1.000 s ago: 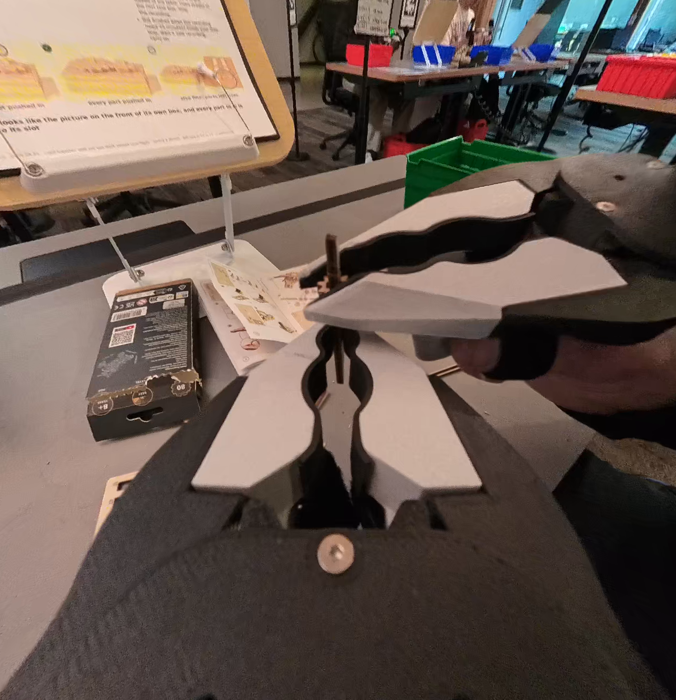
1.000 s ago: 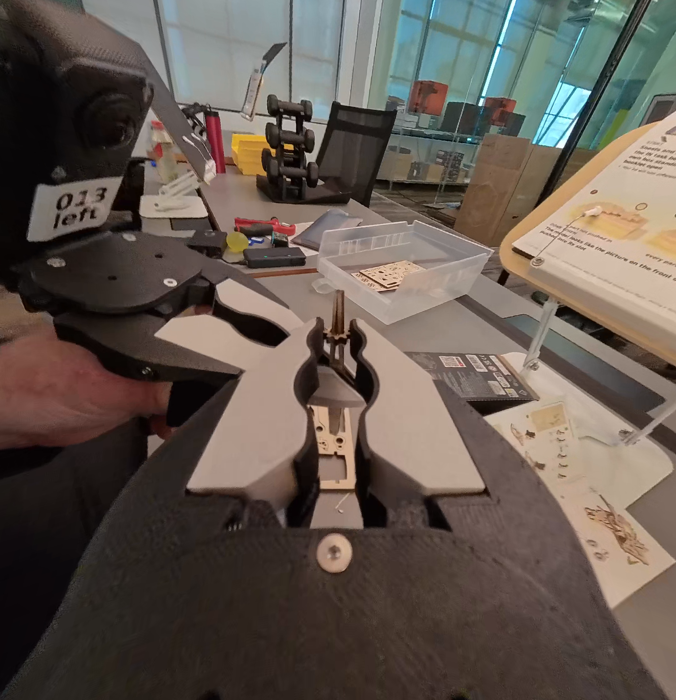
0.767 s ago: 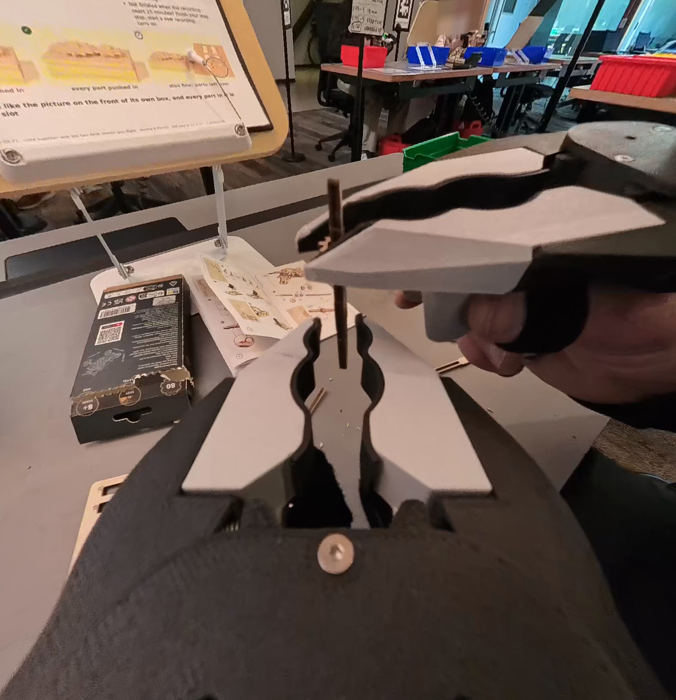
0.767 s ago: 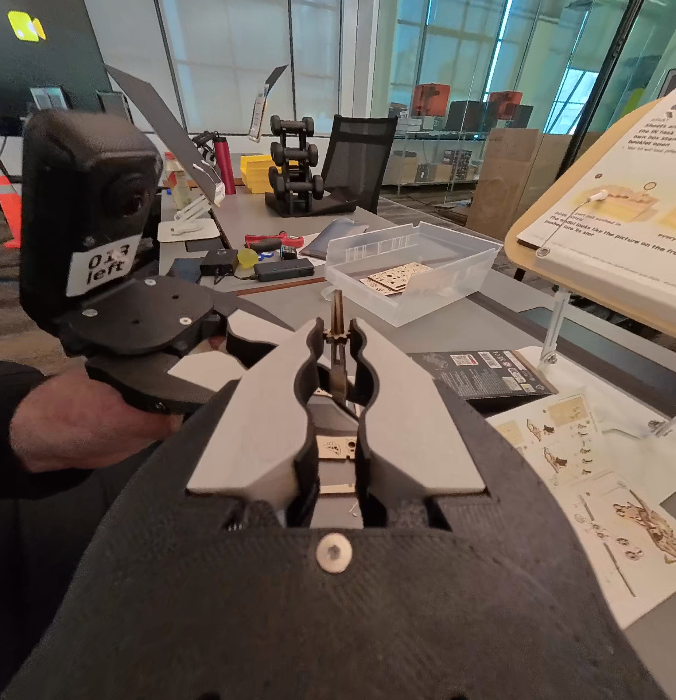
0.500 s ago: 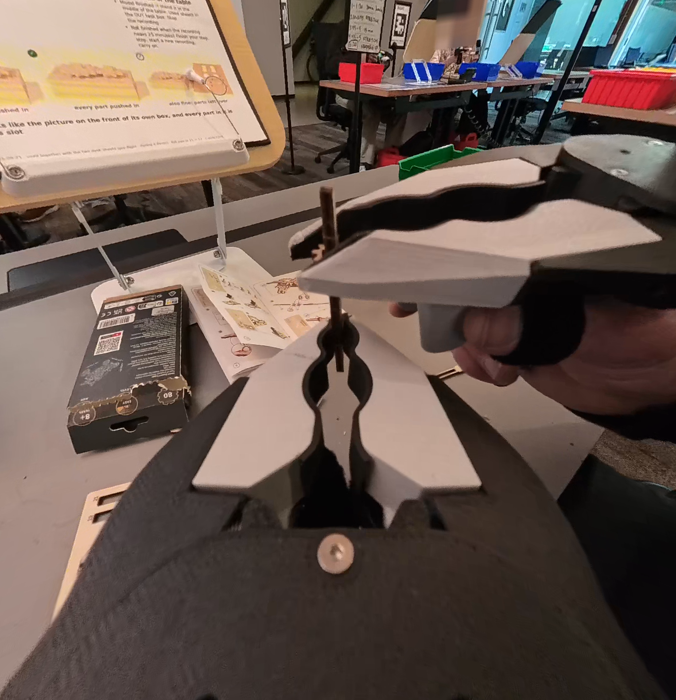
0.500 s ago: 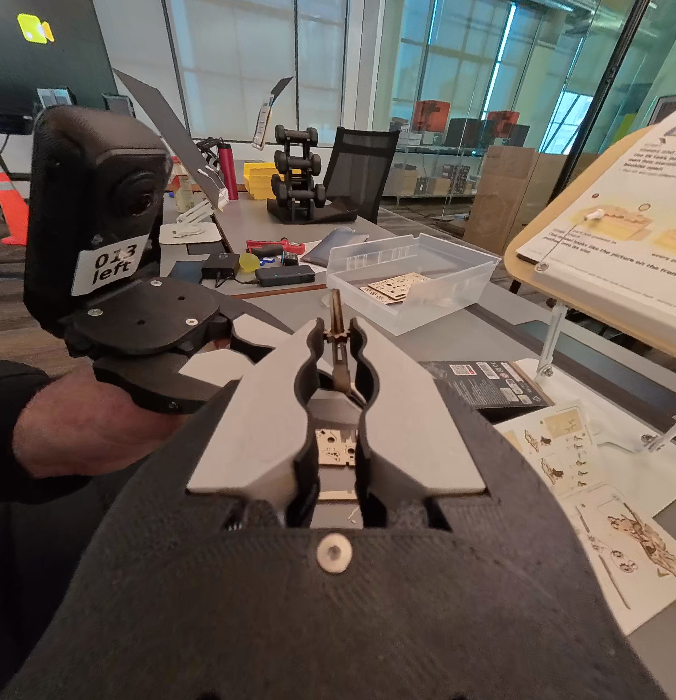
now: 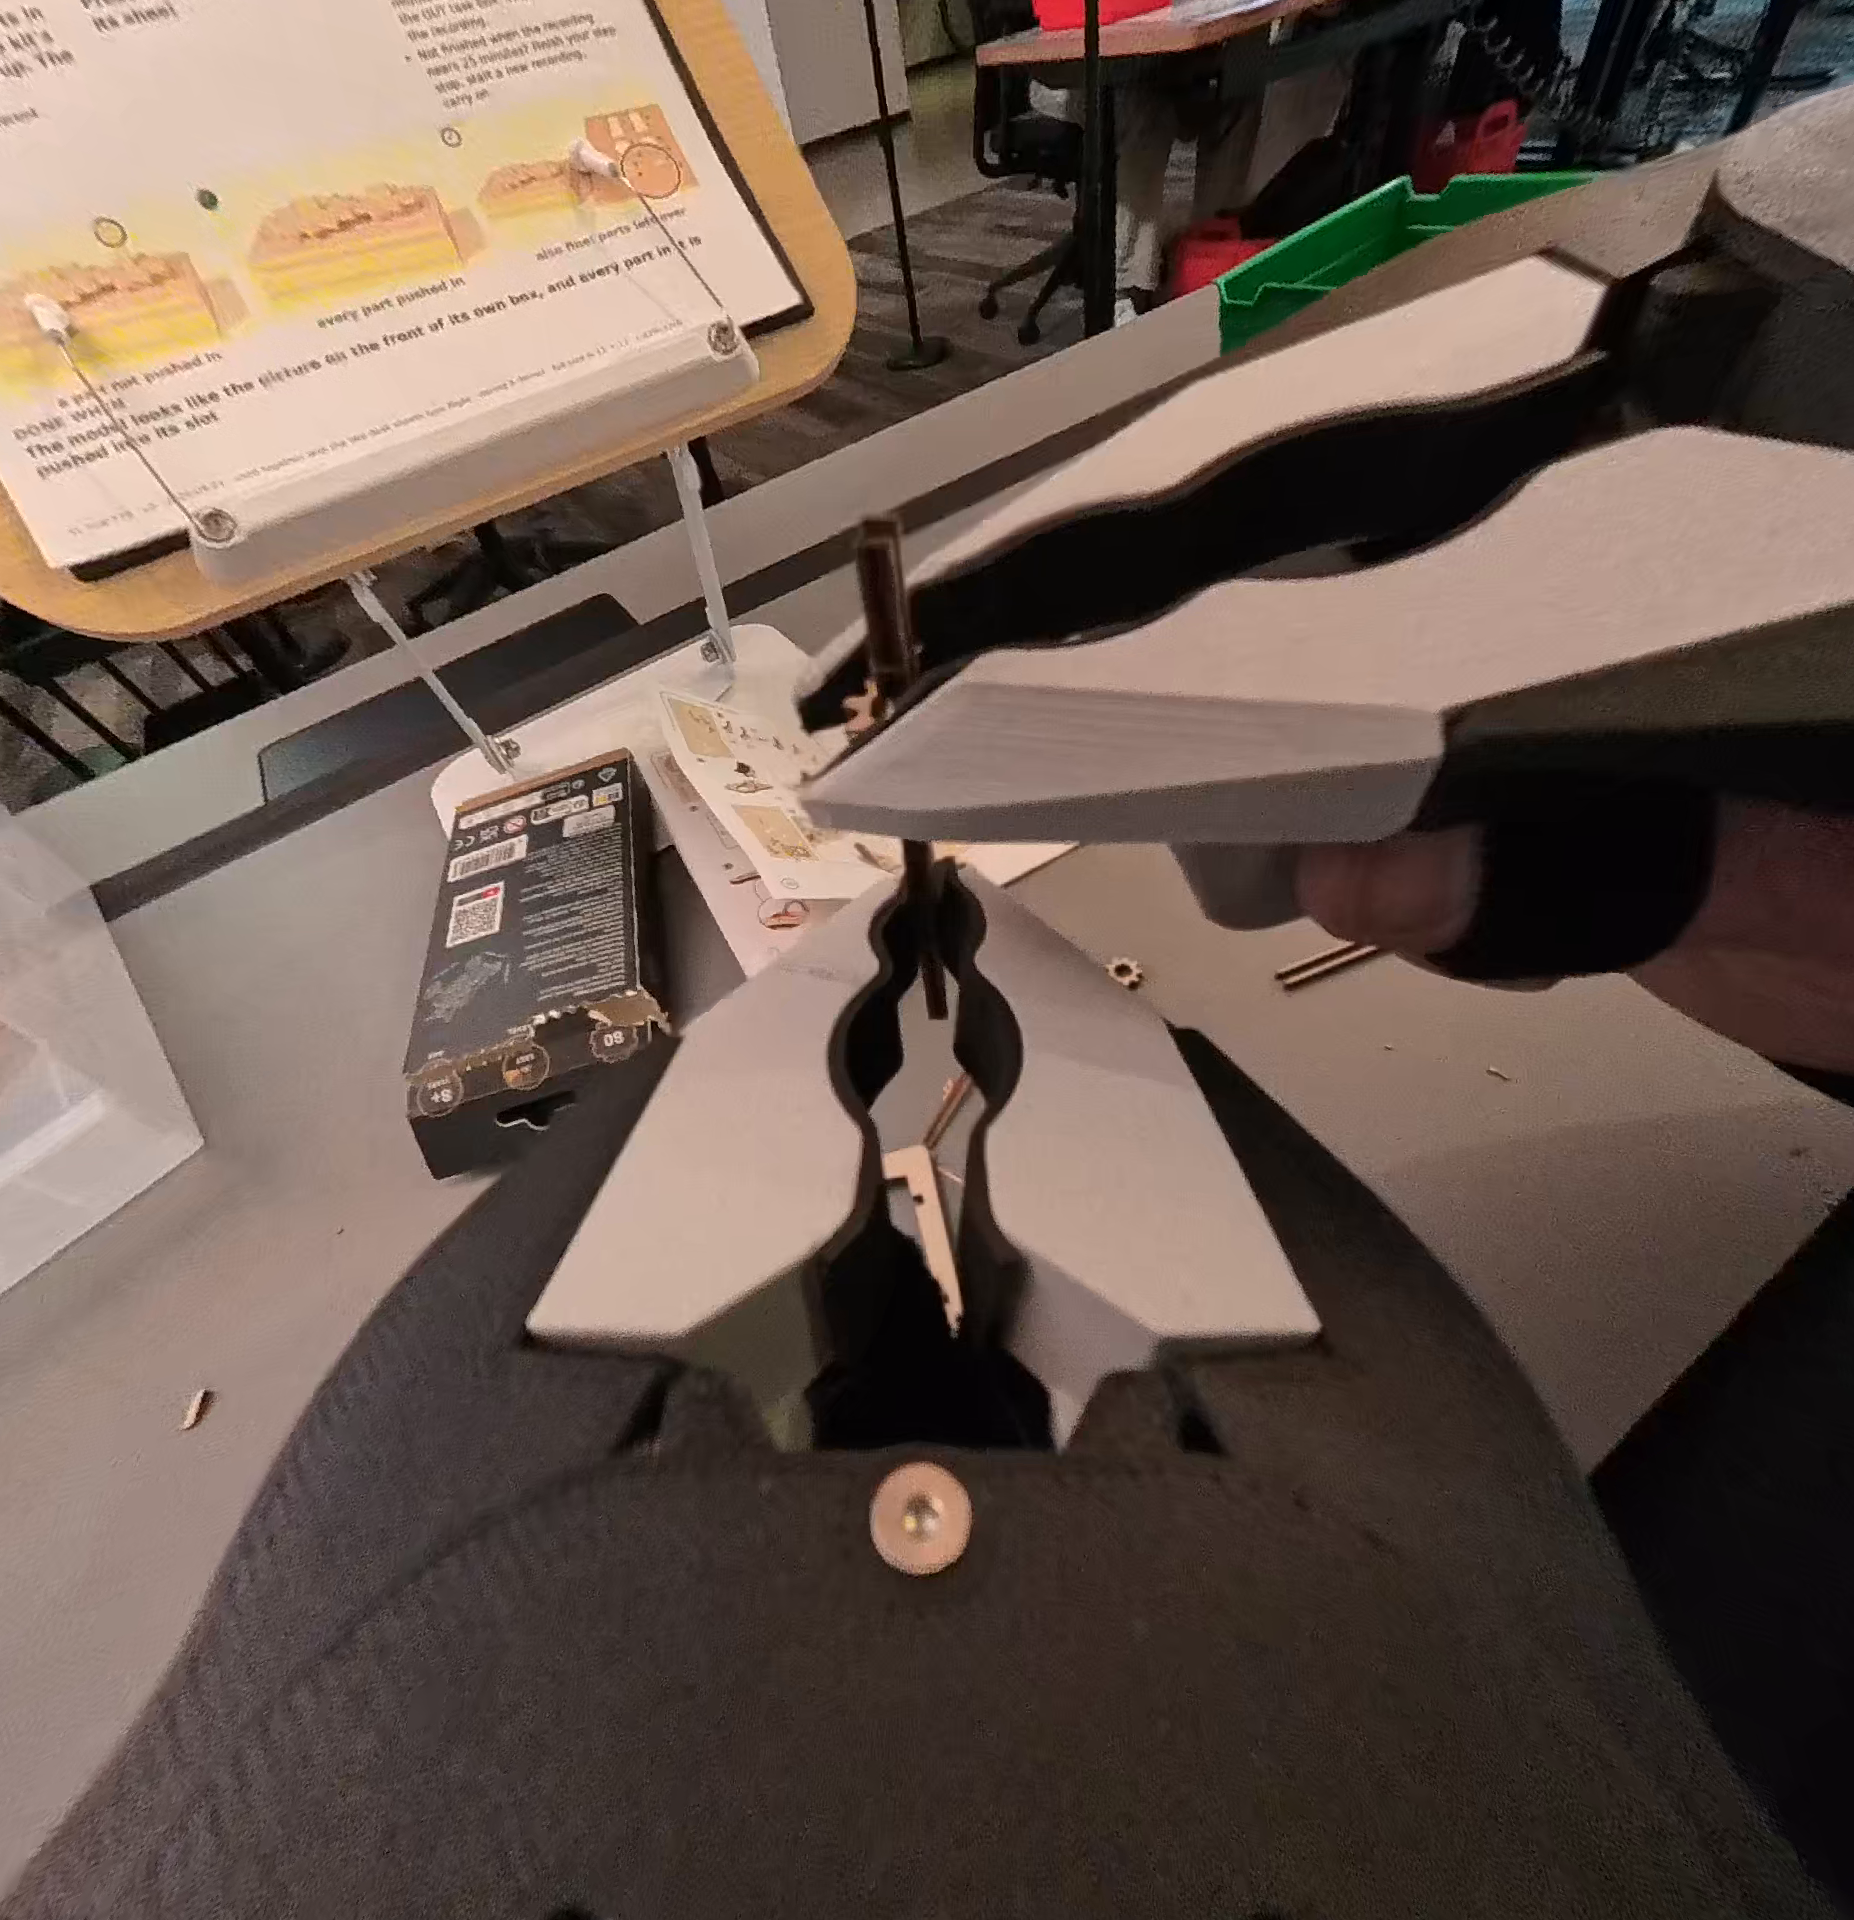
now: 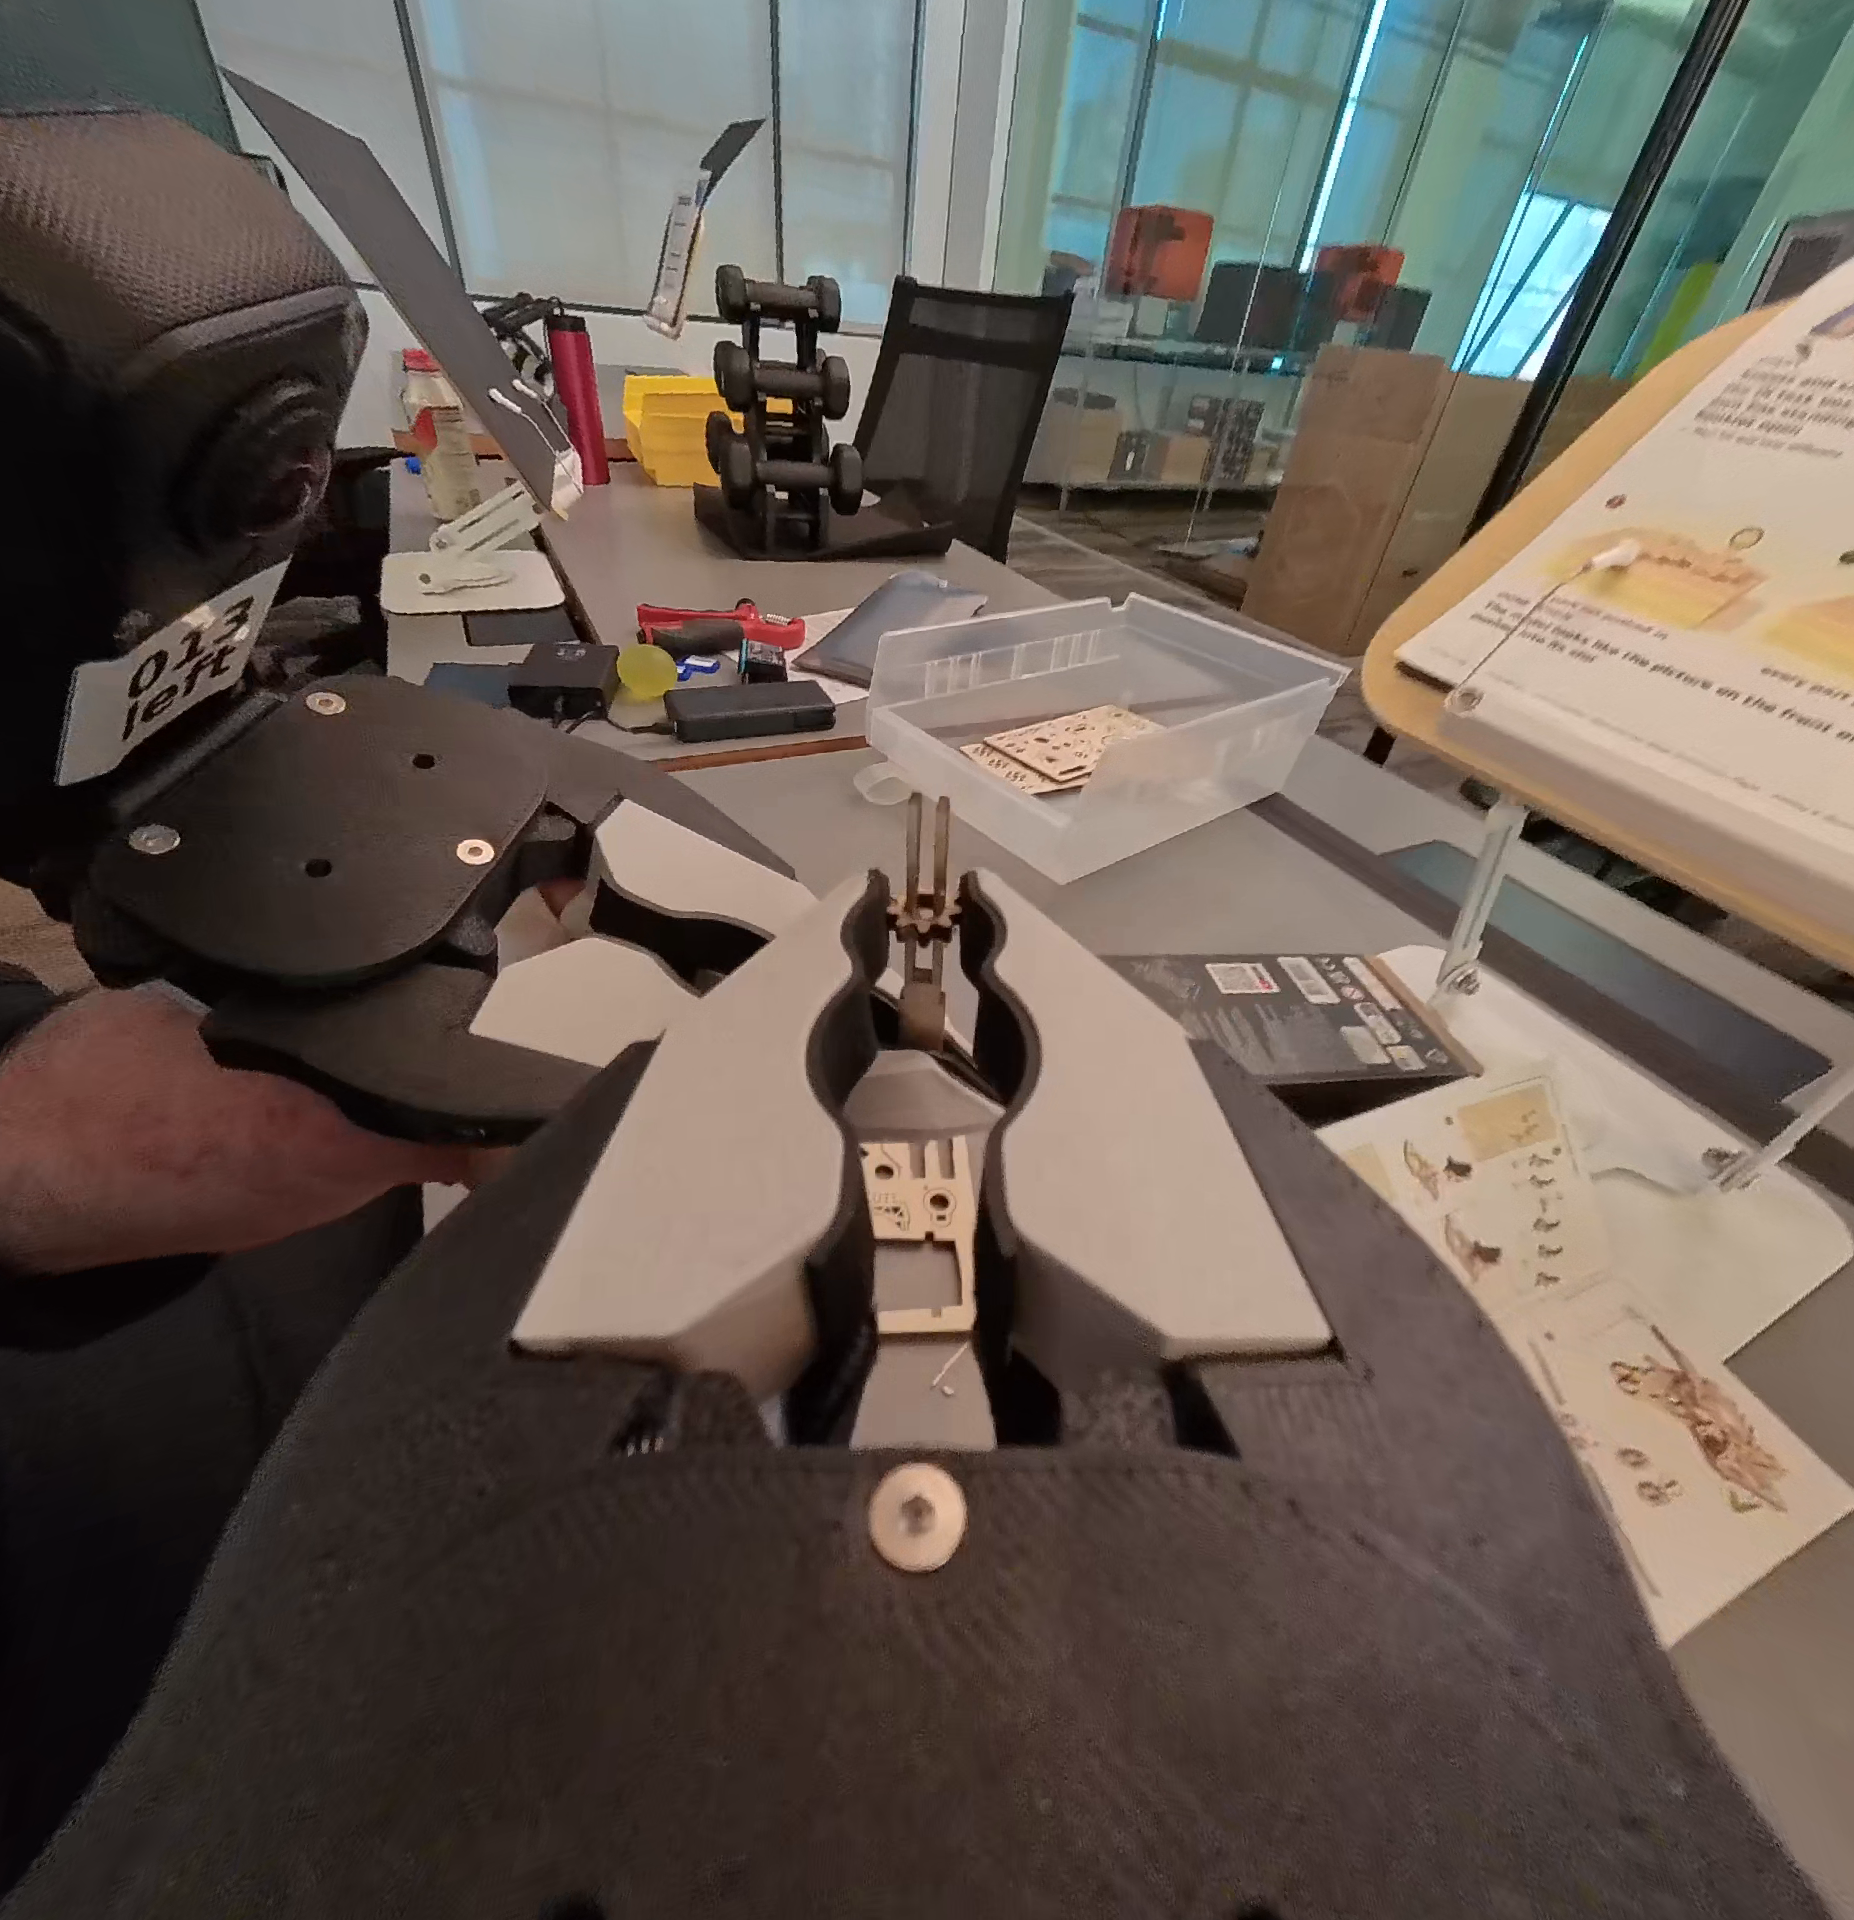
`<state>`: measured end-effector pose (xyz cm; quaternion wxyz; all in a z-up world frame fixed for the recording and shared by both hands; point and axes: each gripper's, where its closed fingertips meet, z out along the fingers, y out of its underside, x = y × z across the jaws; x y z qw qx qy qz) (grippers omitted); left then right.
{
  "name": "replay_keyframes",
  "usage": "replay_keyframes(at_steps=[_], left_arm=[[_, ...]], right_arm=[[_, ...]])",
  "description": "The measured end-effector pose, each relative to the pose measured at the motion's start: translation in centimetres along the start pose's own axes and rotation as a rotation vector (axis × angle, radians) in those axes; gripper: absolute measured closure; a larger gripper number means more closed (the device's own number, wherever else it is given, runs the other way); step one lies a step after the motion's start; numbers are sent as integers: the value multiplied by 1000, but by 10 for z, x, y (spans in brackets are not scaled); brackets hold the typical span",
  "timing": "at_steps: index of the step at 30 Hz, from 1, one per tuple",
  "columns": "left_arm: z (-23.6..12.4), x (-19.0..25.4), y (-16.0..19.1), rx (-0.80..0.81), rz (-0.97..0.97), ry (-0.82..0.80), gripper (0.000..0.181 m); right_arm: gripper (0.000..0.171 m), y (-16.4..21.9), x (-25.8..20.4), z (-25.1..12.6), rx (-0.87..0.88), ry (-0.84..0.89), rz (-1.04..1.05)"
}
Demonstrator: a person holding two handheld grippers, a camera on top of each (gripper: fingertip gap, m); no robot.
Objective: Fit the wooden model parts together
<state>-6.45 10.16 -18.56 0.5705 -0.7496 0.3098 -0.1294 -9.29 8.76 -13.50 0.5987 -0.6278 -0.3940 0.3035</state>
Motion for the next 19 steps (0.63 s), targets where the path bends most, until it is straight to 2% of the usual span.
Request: replay_keyframes(at_steps=[4,7,9,11,15,17,19], left_arm=[[4,-3,9,-27,33,-7,180],[4,-4,13,-28,50,15,180],[4,-8,21,-45,17,33,180],[3,-7,24,-29,-34,105,180],[4,-11,39,-74,-67,186,180],[6,-12,48,-103,-90,209,180],[8,-10,54,-118,-104,228,180]], right_arm=[[160,7,2,2,-27,-7,12],[150,-3,5,-5,-3,-32,-52],[139,-11,18,-15,10,-43,-89],[140,-5,35,-27,-50,-109,-77],[149,53,67,-50,-318,-218,-67],[151,98,68,-58,-502,-272,-119],[151,132,71,-59,-603,-279,-154]])
